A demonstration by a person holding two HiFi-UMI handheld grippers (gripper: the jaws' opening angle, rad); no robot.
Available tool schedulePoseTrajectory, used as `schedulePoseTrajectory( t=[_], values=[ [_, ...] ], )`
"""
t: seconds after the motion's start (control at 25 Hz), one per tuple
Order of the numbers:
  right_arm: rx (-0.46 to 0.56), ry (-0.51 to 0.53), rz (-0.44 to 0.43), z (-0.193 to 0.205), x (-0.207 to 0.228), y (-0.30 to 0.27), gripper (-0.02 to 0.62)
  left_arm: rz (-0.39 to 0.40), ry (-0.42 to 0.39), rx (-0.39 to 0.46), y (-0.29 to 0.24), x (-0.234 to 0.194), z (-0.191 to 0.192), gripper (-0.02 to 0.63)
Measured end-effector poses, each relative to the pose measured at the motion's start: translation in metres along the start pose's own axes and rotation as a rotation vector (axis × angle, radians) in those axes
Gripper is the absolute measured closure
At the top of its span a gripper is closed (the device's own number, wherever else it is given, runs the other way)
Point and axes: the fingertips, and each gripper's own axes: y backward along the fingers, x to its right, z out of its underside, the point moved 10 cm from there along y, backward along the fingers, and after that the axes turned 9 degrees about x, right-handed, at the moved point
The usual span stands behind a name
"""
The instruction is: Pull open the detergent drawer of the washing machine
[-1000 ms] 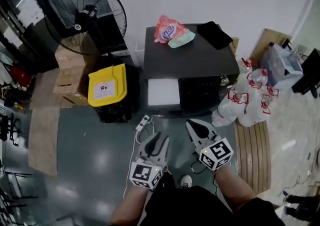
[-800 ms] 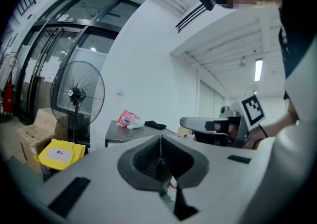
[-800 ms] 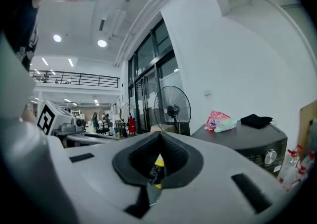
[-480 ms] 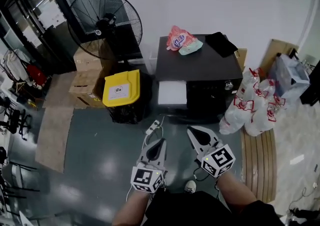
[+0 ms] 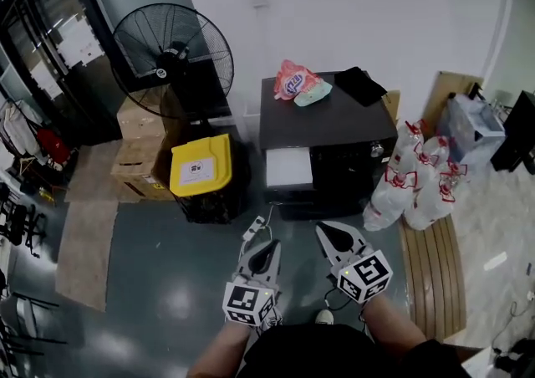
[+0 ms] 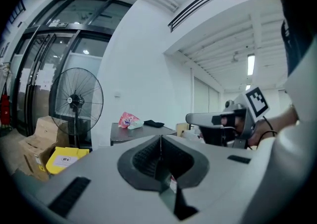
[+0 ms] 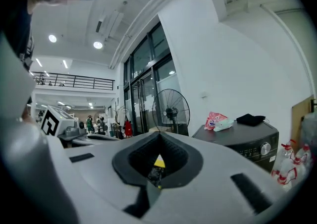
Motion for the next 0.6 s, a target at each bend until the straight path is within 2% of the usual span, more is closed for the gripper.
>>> schedulePoseTrajectory(
  t=[0.32, 0.6],
  values=[
    [-0.020, 0.025, 0.085, 0.003, -0.014, -0.013, 0.594, 0.082, 0.015, -0.004, -0.003, -0.026, -0.001, 0.598],
    [-0.040, 0.029, 0.114, 0.010, -0.029, -0.029, 0.592, 0.116, 0.036, -0.021, 0.001, -0.050, 0.007, 0.598]
  ],
)
